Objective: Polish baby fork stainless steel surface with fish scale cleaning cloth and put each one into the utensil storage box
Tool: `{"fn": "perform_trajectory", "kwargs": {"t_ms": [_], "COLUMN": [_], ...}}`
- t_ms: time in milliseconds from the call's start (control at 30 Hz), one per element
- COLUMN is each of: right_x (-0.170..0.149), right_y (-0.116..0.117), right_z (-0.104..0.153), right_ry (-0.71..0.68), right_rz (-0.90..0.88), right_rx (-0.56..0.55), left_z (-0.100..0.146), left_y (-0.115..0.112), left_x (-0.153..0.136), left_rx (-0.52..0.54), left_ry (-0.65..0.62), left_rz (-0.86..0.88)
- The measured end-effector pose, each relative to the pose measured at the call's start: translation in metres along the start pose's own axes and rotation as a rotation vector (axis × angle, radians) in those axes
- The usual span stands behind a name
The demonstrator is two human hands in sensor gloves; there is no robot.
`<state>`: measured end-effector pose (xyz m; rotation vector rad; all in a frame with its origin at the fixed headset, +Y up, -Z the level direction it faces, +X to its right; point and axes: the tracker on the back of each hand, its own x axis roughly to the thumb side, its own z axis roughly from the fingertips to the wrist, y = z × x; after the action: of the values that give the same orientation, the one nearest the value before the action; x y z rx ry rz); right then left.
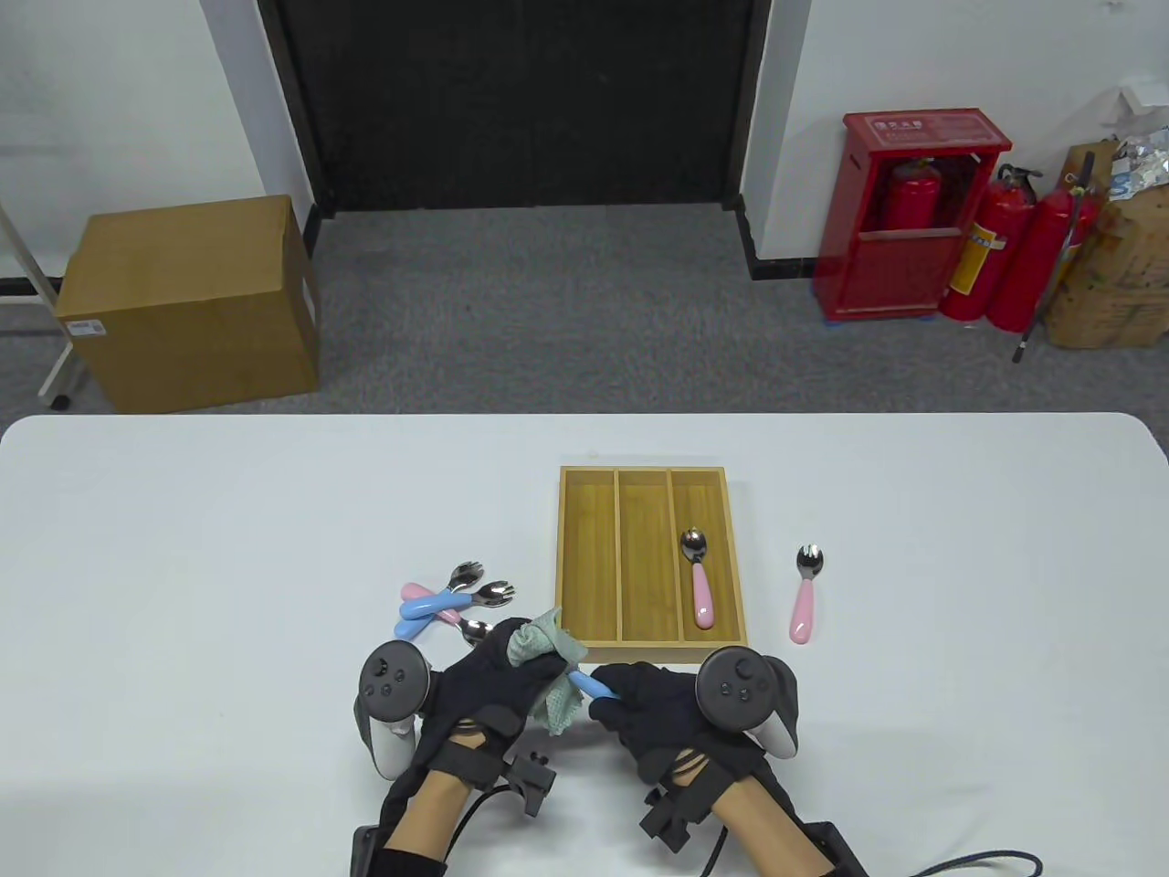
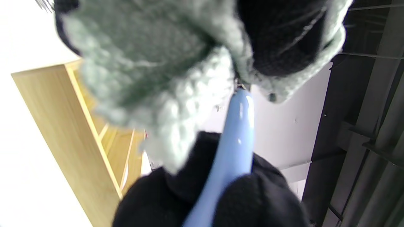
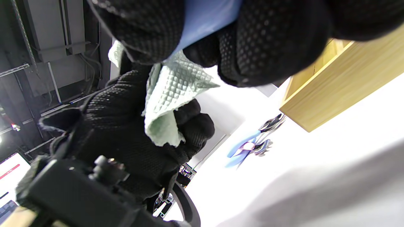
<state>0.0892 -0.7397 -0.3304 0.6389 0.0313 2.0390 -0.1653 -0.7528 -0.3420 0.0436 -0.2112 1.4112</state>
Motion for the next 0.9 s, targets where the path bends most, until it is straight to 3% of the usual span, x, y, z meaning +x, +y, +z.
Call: {"fn": "perform_trajectory", "kwargs": {"t_ms": [467,667,800,900], "right_x": [0.002,0.002,-0.001,-0.002], "right_y": [0.007,0.007,0.006,0.006], "right_z": [-0.001,0.0,0.0,-0.001], "right_ry": [0.005,0.007,0.013,0.014], "right_rz": [0.042,0.028,-0.006,-0.03], "right_rx": [0.048,0.054,0.056,0.053], "left_z": [0.004,0.004,0.001,-0.001], "left_y": [0.011,0.008,0.0,-0.008], "left_x": [0.0,-0.001,-0.005,-0.008], "left_rx": [0.117,0.065,-0.042,-0.105], "left_ry": [0.006,-0.015,0.007,0.029], "left_rz": [-0.06,0.051,0.244,0.293]}}
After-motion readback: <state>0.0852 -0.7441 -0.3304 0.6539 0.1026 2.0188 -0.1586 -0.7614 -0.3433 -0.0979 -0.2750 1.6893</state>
